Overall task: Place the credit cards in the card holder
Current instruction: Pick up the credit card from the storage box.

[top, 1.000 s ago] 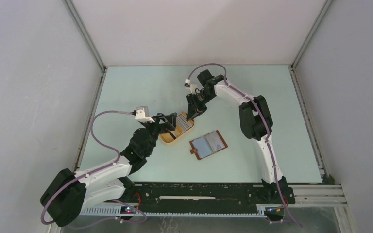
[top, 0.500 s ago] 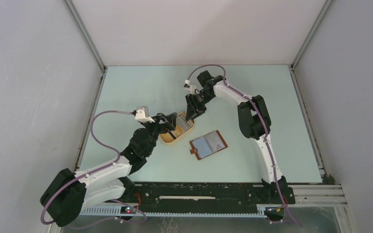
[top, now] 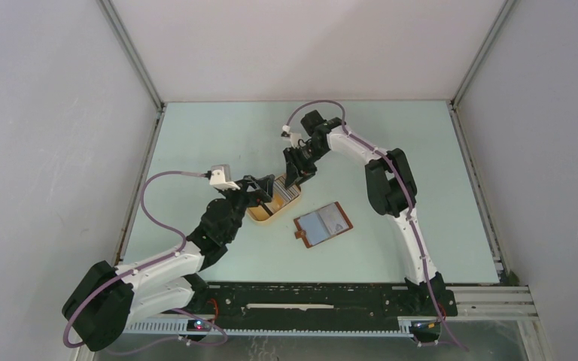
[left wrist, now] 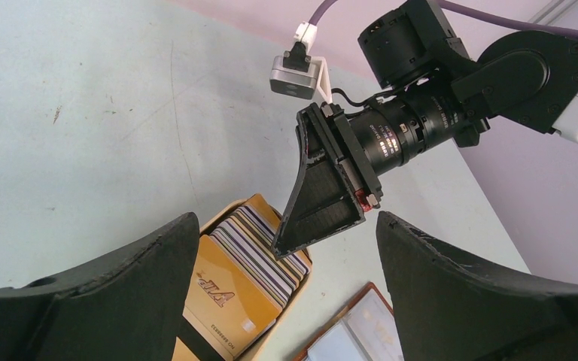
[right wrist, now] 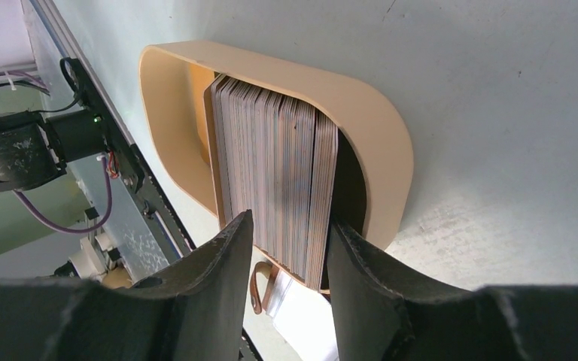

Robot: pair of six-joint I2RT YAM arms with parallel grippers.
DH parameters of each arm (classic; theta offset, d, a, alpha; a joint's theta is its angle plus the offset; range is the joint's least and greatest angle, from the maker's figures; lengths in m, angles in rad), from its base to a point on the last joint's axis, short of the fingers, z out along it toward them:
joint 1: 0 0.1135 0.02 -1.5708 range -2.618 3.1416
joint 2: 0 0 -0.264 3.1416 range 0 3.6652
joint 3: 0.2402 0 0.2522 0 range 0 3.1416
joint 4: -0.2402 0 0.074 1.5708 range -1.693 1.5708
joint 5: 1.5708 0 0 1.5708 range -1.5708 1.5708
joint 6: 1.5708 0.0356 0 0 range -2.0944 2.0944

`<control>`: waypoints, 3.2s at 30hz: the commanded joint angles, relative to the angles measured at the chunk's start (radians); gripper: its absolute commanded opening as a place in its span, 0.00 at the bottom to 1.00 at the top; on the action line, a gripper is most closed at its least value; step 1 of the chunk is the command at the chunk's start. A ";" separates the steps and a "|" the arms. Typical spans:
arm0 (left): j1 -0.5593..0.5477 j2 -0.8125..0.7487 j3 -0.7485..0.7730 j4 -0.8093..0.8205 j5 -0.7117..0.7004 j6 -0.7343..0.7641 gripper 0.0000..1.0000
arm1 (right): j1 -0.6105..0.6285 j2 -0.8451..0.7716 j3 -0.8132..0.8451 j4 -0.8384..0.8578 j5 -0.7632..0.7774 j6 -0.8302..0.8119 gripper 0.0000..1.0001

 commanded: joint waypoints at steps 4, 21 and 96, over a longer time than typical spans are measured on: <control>0.005 -0.014 -0.020 0.038 -0.001 -0.004 0.92 | -0.002 0.003 0.039 0.002 -0.037 0.004 0.47; 0.006 -0.015 -0.021 0.039 -0.001 -0.004 0.92 | -0.056 -0.043 0.018 -0.003 -0.108 0.004 0.39; 0.005 -0.019 -0.022 0.038 -0.002 -0.004 0.92 | -0.020 -0.211 -0.071 0.078 0.175 -0.053 0.00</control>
